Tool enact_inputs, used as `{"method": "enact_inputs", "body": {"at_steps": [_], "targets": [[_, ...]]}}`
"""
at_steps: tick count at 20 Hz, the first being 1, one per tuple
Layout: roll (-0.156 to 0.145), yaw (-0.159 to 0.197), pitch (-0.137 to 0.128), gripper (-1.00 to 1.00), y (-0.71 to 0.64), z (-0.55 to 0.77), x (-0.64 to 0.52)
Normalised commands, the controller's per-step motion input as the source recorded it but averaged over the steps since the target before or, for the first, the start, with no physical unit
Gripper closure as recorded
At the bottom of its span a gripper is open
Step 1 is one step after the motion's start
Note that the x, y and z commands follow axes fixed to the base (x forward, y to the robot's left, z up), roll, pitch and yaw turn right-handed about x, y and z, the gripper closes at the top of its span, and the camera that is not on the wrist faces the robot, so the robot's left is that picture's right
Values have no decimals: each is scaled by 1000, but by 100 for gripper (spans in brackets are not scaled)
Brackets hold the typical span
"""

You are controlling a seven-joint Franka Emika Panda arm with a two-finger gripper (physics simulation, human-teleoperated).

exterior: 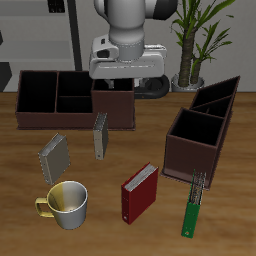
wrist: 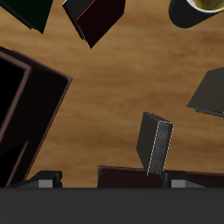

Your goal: Place the right yellow book into the back desk caddy's back compartment and place the green book into the left desk caddy's back compartment and place the left yellow book into the left desk caddy's left compartment

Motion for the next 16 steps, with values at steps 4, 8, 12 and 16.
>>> {"method": "enact_inputs", "body": {"at_steps": [4,8,12,16], "targets": [[4,-16,12,-100,-35,-90,29],[-57,-9,25,-100,-254,-44,221],[-40,14,-23,-100,-649,80,362],[-77,-7,-12,-100,-910,-15,594]]}}
